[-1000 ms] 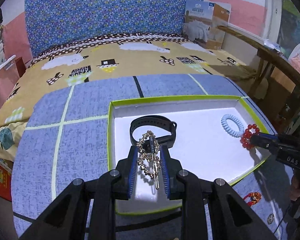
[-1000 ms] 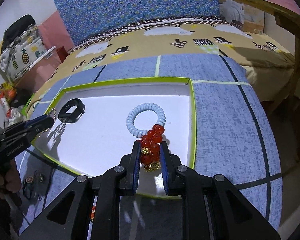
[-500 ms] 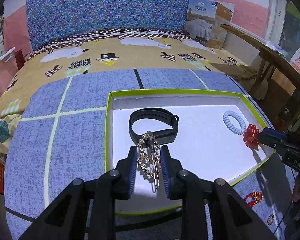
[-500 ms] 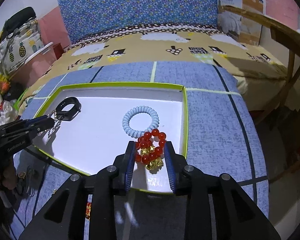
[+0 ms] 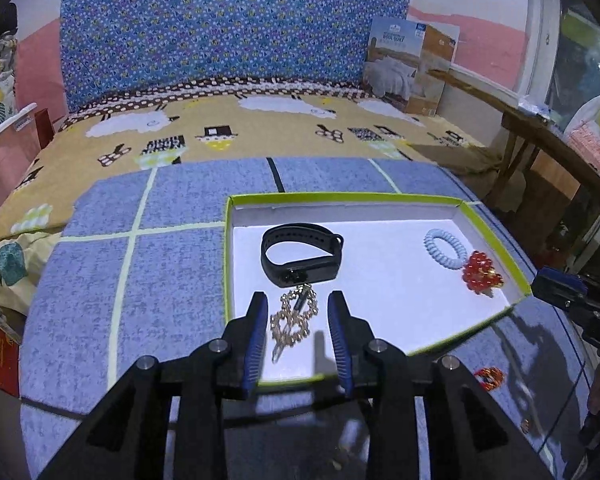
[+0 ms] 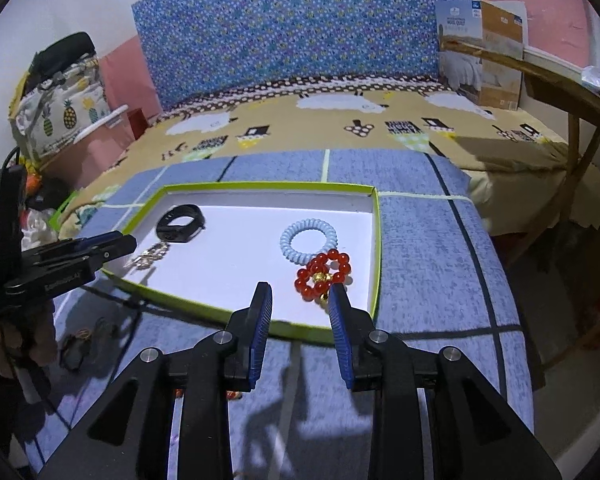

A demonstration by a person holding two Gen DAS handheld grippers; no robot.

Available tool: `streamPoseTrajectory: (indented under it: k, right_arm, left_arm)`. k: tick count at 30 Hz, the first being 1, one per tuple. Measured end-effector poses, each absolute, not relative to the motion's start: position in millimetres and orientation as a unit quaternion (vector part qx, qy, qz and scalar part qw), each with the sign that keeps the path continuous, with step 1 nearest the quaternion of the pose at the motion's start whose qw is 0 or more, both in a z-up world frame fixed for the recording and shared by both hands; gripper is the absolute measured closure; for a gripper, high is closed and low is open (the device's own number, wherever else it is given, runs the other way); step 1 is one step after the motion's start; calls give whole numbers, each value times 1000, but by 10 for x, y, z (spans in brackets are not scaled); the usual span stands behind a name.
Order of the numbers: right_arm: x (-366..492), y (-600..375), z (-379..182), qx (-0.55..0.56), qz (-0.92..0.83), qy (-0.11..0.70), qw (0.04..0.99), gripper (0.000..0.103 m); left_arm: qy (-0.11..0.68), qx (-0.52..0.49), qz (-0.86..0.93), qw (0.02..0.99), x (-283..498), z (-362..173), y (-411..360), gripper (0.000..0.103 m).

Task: Organize jewelry
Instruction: 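Carry both held items into the green box and open both tools, then grasp the purple spiral hair tie with the right tool while the left tool grasps the grey elastic hair tie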

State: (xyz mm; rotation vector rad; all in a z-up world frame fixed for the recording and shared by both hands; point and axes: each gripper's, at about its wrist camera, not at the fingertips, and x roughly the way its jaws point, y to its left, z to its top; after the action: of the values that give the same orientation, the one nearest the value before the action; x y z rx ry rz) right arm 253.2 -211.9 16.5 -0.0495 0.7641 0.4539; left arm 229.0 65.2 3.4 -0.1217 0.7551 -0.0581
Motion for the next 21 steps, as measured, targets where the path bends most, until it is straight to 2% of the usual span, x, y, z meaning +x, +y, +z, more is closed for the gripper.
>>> streamPoseTrajectory:
  k: [9,21]
  right_arm:
    - [2108,-2272,275,-7,232,347,909,73]
    - [1569,-2400,271,-4,240,340,909,73]
  left_arm:
    - [322,-64,-41,944,1632,273,570,71]
    - [309,-53,-58,948,995,299,383,71]
